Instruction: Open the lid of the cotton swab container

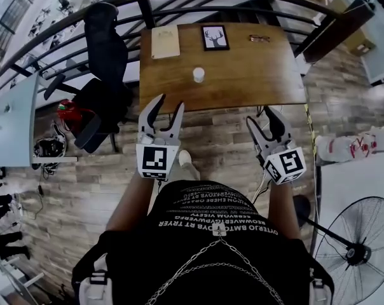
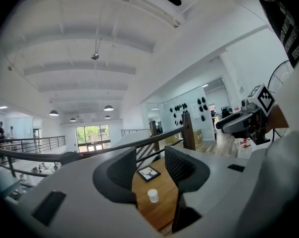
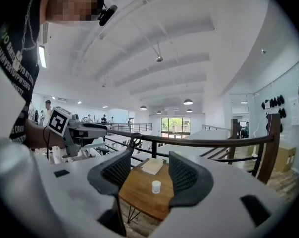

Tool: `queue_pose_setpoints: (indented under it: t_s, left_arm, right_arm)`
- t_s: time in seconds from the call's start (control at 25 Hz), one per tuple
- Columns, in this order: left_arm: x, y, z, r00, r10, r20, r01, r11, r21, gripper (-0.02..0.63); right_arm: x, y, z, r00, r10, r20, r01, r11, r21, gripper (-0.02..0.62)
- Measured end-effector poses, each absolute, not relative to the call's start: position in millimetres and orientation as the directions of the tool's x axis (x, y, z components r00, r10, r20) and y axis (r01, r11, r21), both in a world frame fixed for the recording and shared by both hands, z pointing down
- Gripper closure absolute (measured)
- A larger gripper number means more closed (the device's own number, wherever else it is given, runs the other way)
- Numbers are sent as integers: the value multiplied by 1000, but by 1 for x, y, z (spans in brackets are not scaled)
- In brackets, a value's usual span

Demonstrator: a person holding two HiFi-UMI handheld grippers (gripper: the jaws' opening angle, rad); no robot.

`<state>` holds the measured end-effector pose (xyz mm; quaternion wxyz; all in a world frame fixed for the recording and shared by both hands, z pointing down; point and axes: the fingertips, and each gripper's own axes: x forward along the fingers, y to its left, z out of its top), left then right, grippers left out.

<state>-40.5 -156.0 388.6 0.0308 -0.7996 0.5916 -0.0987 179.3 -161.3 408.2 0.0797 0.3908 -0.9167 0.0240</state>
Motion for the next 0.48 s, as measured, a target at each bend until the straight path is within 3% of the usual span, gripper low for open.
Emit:
queue_pose_setpoints:
  t_s: [0.48]
  left_arm:
    - [-89, -226, 390, 304, -944, 129, -933, -322, -159, 416]
  right_arm:
    - [111, -236, 399, -709, -685, 166, -690, 723, 34, 360]
